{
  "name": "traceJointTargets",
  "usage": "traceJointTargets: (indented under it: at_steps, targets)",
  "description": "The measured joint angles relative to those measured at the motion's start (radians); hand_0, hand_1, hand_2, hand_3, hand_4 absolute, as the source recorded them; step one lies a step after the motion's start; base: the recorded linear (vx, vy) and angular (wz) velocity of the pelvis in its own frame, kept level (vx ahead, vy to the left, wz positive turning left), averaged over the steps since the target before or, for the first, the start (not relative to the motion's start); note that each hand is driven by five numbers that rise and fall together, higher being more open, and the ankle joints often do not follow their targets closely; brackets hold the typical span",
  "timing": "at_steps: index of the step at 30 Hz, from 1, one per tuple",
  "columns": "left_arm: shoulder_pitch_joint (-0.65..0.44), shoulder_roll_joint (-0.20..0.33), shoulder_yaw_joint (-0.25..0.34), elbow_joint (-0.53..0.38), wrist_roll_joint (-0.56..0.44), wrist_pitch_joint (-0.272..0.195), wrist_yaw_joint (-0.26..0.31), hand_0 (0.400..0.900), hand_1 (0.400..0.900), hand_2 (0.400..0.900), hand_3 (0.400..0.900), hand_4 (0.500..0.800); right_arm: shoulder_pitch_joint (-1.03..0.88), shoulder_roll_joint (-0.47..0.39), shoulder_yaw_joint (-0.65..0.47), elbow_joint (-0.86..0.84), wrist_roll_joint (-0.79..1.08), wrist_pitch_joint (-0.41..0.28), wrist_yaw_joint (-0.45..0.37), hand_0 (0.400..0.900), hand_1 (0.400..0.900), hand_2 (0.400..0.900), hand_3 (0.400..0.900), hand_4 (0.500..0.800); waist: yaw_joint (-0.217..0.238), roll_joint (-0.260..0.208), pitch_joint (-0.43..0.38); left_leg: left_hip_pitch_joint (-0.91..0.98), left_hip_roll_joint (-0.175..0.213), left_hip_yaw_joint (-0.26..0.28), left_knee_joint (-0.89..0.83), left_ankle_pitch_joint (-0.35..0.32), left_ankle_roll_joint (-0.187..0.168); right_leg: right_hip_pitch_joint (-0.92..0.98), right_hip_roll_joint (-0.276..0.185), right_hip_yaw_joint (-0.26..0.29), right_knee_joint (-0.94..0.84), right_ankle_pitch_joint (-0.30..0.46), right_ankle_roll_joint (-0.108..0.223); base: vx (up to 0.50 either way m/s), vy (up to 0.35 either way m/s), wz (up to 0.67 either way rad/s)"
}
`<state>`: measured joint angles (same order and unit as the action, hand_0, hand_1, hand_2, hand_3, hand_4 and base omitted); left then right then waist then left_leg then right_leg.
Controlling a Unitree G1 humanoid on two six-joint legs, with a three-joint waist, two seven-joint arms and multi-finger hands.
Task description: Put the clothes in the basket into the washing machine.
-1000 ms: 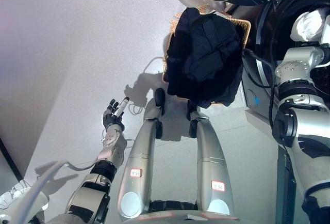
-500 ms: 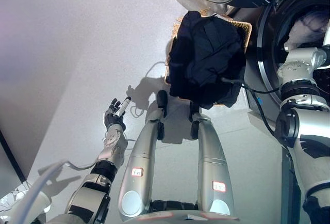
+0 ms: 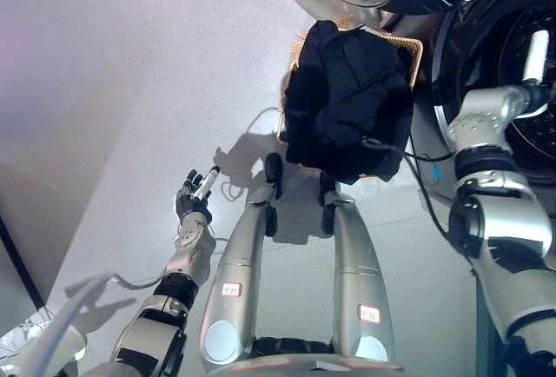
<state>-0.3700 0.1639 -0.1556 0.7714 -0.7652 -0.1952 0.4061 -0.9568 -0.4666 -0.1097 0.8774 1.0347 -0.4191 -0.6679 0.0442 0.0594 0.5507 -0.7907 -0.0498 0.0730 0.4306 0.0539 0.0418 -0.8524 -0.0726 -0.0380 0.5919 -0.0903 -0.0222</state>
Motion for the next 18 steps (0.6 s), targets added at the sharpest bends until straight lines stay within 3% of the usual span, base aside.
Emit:
traceJointTargets:
  at_steps: [5,6,10,12,15,18]
  targets:
    - [0.025,-0.047,0.018,0.050,0.015,0.031,-0.006,0.900,0.900,0.900,0.900,0.800,0.335,0.192,0.109,-0.077,-0.221,0.075,0.058,0.900,0.900,0.900,0.900,0.800,-0.016,-0.002,-0.006,0.154,0.003,-0.017,-0.052,-0.007,0.006,0.173,0.007,-0.017,-0.078,0.000,0.001,0.07,0.020,0.00]
    - [0.043,-0.047,0.018,0.062,0.025,0.039,-0.012,0.900,0.900,0.900,0.900,0.800,0.391,0.216,0.121,-0.074,-0.250,0.097,0.058,0.900,0.900,0.900,0.900,0.800,-0.027,-0.002,-0.037,0.155,0.003,-0.021,-0.059,-0.015,-0.002,0.180,0.008,-0.018,-0.096,-0.003,0.006,0.10,0.042,-0.03]
    - [0.079,-0.053,0.065,0.188,0.107,0.067,-0.054,0.900,0.900,0.900,0.900,0.800,0.551,0.227,0.167,0.011,-0.473,0.201,0.087,0.900,0.900,0.900,0.900,0.800,-0.050,-0.010,-0.063,0.322,0.002,-0.036,-0.147,-0.014,-0.002,0.365,0.016,-0.032,-0.215,0.022,0.028,0.11,0.039,-0.02]
    - [0.132,-0.047,0.078,0.237,0.142,0.077,-0.064,0.900,0.900,0.900,0.900,0.800,0.638,0.228,0.170,0.064,-0.565,0.234,0.110,0.900,0.900,0.900,0.900,0.800,-0.051,-0.029,-0.140,0.372,0.001,-0.037,-0.196,-0.009,-0.008,0.418,0.019,-0.033,-0.277,0.036,0.034,0.09,0.041,0.04]
    - [0.162,-0.032,0.082,0.323,0.222,0.095,-0.090,0.900,0.900,0.900,0.900,0.800,0.701,0.216,0.197,0.198,-0.685,0.290,0.147,0.900,0.900,0.900,0.900,0.800,-0.060,-0.044,-0.175,0.516,0.001,-0.055,-0.295,0.024,0.012,0.585,0.027,-0.056,-0.409,0.083,0.047,0.08,0.021,0.09]
    - [0.194,-0.003,0.097,0.419,0.330,0.107,-0.121,0.900,0.900,0.900,0.900,0.800,0.746,0.239,0.235,0.337,-0.790,0.328,0.216,0.900,0.900,0.900,0.900,0.800,-0.053,-0.083,-0.263,0.629,0.002,-0.057,-0.407,0.043,0.004,0.720,0.037,-0.060,-0.568,0.135,0.052,0.05,0.024,0.00]
